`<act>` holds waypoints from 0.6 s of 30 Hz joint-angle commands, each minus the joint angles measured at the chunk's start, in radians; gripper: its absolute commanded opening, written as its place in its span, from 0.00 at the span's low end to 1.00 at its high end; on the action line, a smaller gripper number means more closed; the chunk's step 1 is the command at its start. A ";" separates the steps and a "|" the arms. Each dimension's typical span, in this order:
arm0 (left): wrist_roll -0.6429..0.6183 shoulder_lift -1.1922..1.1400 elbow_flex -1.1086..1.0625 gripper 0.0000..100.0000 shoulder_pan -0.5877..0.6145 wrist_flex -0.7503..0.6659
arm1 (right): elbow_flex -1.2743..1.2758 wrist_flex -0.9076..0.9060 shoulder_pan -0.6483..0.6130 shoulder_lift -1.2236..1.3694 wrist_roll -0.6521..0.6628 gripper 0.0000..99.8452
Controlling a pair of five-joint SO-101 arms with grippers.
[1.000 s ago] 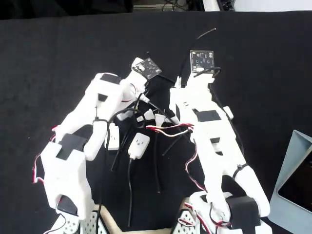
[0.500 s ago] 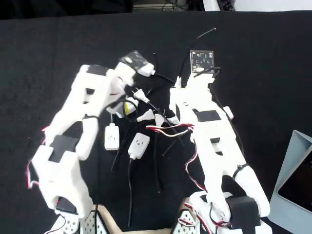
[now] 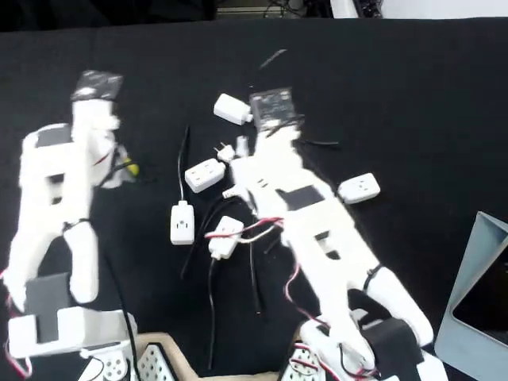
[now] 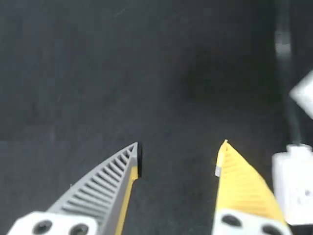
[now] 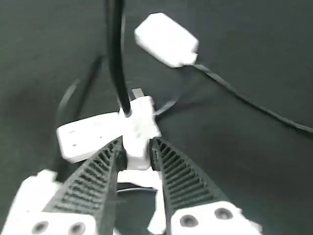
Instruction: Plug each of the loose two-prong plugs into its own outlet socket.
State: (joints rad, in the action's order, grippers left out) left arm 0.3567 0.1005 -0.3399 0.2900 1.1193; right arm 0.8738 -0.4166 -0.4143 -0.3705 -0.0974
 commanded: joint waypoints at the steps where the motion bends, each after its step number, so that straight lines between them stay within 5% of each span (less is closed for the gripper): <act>1: -0.083 0.083 -0.165 0.26 0.101 -0.114 | -0.097 0.012 -0.097 0.004 0.011 0.01; 18: -0.158 0.087 -0.424 0.26 0.137 -0.341 | -0.274 0.173 -0.190 0.387 0.009 0.01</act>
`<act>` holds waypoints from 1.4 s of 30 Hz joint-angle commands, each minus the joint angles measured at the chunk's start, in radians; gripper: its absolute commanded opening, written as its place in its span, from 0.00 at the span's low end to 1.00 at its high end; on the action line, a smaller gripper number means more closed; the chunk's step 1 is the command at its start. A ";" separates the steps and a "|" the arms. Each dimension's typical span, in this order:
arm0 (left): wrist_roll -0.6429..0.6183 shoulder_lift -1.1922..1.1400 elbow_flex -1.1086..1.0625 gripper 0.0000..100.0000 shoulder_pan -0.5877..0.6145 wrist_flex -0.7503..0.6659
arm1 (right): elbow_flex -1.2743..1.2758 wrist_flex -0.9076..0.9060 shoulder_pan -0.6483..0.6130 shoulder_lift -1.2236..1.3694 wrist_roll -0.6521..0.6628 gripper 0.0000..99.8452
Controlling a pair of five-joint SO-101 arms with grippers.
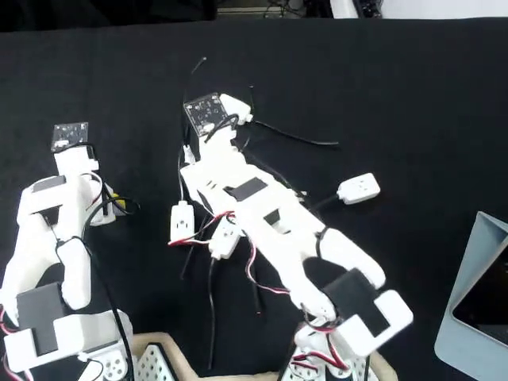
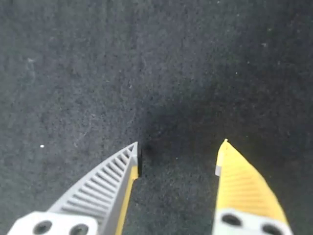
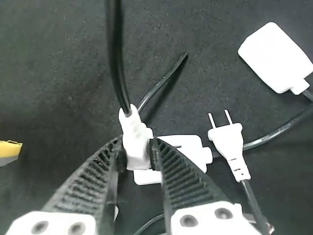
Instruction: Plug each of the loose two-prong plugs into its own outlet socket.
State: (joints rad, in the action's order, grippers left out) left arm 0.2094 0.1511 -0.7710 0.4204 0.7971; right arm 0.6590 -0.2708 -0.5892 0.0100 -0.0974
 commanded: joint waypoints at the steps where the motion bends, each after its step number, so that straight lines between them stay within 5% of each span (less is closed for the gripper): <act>1: -0.011 0.035 0.007 0.26 0.007 -0.018 | -0.059 0.028 -0.015 0.015 0.009 0.01; 22: -0.011 0.034 0.002 0.26 0.007 -0.020 | 0.059 0.153 -0.015 0.074 0.078 0.01; 42: -0.011 0.032 0.001 0.26 0.008 -0.020 | -0.007 -0.130 -0.015 0.085 0.123 0.01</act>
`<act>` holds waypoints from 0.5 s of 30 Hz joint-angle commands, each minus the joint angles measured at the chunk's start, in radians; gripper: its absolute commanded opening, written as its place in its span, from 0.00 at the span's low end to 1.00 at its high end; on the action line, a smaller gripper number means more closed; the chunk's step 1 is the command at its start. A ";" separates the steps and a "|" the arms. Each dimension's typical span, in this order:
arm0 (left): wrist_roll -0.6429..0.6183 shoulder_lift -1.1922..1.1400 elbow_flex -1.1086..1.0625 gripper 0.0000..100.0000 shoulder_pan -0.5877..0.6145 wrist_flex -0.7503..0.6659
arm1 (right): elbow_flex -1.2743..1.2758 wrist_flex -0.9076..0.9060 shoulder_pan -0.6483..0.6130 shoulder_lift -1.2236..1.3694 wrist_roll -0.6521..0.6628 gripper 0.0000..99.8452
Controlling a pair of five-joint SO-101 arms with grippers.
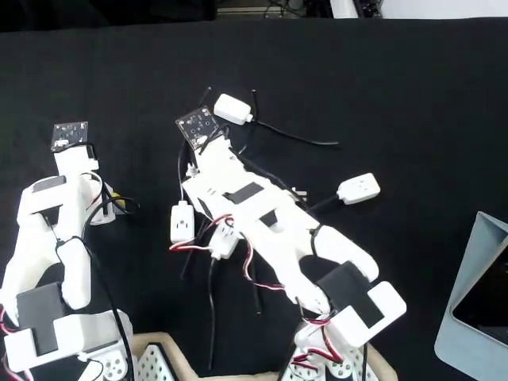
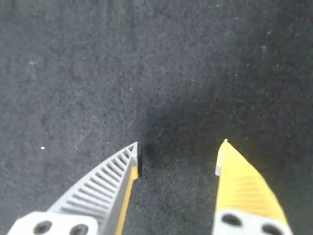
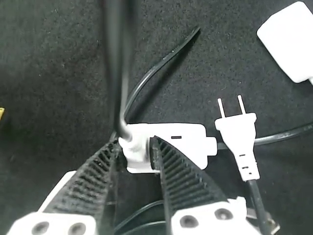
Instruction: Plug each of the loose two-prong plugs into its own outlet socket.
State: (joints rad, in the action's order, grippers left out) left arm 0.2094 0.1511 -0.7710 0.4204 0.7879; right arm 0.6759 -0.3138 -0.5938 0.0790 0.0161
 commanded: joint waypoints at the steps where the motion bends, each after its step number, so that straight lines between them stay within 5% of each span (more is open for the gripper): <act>1: -0.011 0.032 0.001 0.26 0.008 -0.011 | -0.044 -0.121 -0.011 0.016 0.009 0.01; 15: -0.011 0.032 0.001 0.26 0.008 -0.011 | -0.435 -0.563 -0.009 0.320 0.014 0.01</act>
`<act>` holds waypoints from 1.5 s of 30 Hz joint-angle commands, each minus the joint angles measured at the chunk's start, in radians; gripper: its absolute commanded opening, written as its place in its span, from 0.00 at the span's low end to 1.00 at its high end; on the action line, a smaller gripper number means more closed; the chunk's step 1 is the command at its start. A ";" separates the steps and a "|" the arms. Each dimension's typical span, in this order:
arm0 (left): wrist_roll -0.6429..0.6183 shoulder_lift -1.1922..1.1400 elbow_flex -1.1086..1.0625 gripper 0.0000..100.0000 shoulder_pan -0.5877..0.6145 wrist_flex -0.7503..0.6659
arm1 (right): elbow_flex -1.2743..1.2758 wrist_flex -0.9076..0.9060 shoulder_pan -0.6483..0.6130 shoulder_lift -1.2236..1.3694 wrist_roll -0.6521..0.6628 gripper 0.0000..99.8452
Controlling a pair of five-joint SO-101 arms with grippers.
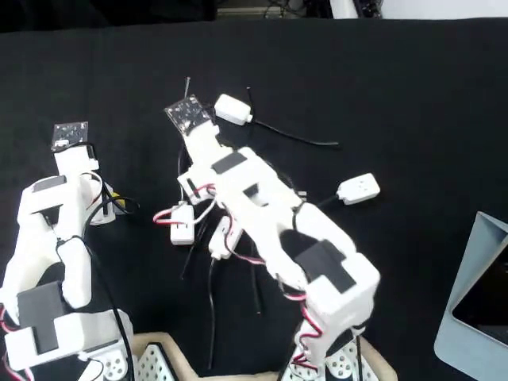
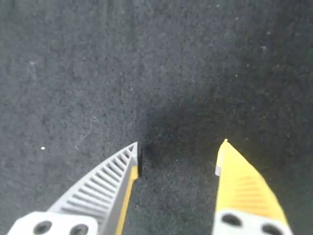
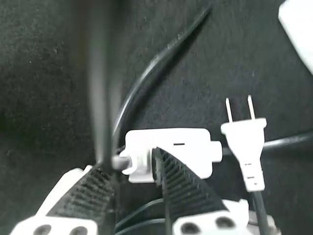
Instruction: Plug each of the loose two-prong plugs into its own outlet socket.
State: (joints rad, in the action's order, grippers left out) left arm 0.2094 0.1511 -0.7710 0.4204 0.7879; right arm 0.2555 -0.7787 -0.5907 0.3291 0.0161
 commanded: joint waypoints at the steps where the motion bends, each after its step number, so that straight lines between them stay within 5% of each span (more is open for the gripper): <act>1: -0.011 0.032 0.001 0.26 0.008 -0.011 | -0.018 -0.110 -0.012 0.073 0.028 0.01; 10: -0.011 0.032 0.001 0.26 0.007 -0.014 | -0.021 -0.109 -0.012 0.039 0.069 0.01; 28: -0.011 0.032 -0.001 0.26 0.007 -0.017 | -0.038 -0.106 -0.074 -0.513 0.015 0.01; 45: -0.009 0.032 -0.001 0.26 0.007 -0.017 | -0.341 -0.106 0.078 -0.570 -0.153 0.01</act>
State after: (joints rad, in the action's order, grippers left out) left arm 0.2094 0.1511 -0.7710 0.4204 0.7879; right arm -0.0084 -0.8846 -0.5524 -0.1941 -0.1189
